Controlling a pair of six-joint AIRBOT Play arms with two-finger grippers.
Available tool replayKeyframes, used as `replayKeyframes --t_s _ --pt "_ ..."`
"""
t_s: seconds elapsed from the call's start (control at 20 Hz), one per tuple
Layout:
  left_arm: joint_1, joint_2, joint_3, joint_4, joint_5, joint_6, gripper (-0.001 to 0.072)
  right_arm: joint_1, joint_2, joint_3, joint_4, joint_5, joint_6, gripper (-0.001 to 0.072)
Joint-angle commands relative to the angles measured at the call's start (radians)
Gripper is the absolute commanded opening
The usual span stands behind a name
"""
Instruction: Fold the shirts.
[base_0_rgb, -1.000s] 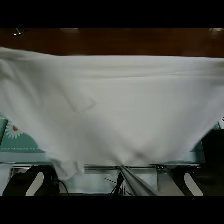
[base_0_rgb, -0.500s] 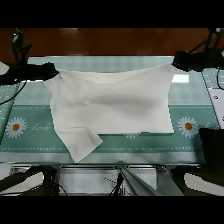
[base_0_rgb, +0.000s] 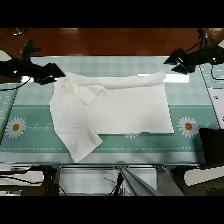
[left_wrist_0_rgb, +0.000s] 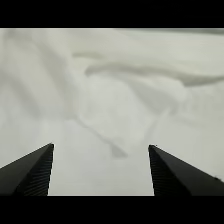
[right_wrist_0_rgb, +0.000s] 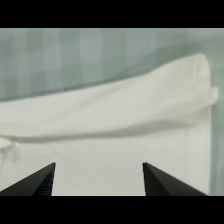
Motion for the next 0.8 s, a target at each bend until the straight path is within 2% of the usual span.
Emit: replayKeyframes --t_s 0.0,0.15,0.25,0.3,0.4,0.55,0.75 --pt "0.141 0.026 -0.055 0.018 -0.307 -0.019 0.0699 -0.058 0.085 -0.084 -0.196 0.198 -0.016 0.0629" --pt "0.274 0.189 -0.341 -0.074 -0.222 0.050 0.0699 -0.100 0.285 -0.391 -0.176 0.055 -0.029 0.0629" --pt "0.361 0.285 -0.551 -0.079 -0.216 0.103 0.0699 -0.118 0.444 -0.641 -0.046 -0.050 -0.062 0.0629" --pt "0.401 0.314 -0.641 -0.083 -0.209 0.103 0.0699 -0.119 0.525 -0.761 0.041 -0.080 -0.127 0.0629" --pt "0.467 0.345 -0.784 -0.092 -0.179 0.110 0.0698 -0.118 0.666 -0.951 0.143 -0.120 -0.182 0.0629" --pt "0.504 0.348 -0.867 -0.170 -0.135 0.197 0.0698 -0.118 0.818 -1.102 0.184 -0.129 -0.187 0.0628" --pt "0.479 0.340 -0.871 -0.184 -0.074 0.206 0.0698 -0.118 0.892 -1.123 0.201 -0.125 -0.172 0.0629"
